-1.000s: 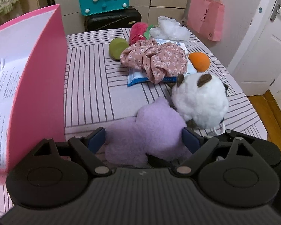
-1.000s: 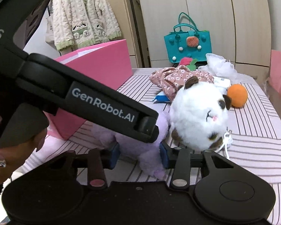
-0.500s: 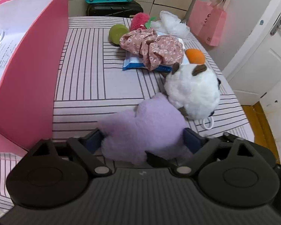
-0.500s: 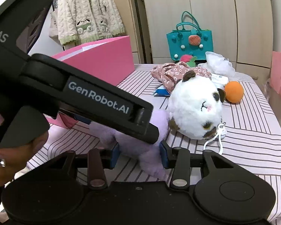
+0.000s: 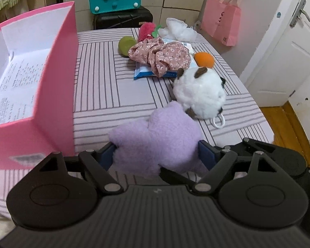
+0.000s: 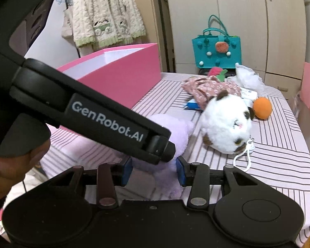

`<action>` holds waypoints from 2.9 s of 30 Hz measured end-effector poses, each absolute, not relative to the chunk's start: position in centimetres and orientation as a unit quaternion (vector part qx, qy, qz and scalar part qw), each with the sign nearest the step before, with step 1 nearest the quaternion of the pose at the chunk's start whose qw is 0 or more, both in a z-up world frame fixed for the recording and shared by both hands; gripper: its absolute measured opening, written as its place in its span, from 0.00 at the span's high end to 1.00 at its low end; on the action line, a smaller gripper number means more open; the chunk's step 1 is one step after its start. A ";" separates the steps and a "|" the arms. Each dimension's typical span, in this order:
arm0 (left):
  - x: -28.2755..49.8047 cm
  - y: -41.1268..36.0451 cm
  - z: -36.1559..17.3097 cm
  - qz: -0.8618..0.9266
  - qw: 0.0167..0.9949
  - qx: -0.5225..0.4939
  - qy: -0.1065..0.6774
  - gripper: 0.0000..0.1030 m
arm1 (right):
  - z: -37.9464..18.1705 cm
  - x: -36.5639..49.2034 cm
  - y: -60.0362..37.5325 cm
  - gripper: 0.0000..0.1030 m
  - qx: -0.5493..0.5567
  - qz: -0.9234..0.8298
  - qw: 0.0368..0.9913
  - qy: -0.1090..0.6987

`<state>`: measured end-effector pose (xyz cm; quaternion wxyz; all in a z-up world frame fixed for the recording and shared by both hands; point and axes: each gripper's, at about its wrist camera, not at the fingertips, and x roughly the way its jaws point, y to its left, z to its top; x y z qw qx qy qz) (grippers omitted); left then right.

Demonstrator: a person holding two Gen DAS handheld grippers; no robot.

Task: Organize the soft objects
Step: 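Carry the lilac plush into the pink box and open the right gripper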

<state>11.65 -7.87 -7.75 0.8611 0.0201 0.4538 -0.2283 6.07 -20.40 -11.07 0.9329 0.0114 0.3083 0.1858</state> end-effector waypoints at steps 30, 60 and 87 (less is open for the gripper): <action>7.6 3.1 2.2 -0.200 0.887 -0.023 0.416 0.25 | -0.7 5.5 -12.4 0.53 -0.107 0.299 0.918 0.237; 34.8 9.1 -2.7 -0.154 0.844 -0.110 0.501 0.26 | -2.8 32.6 -6.3 0.53 -0.080 0.280 0.862 0.415; 36.7 8.7 -7.0 -0.137 0.824 -0.142 0.531 0.20 | -4.6 32.5 -2.5 0.43 -0.250 0.238 0.849 0.400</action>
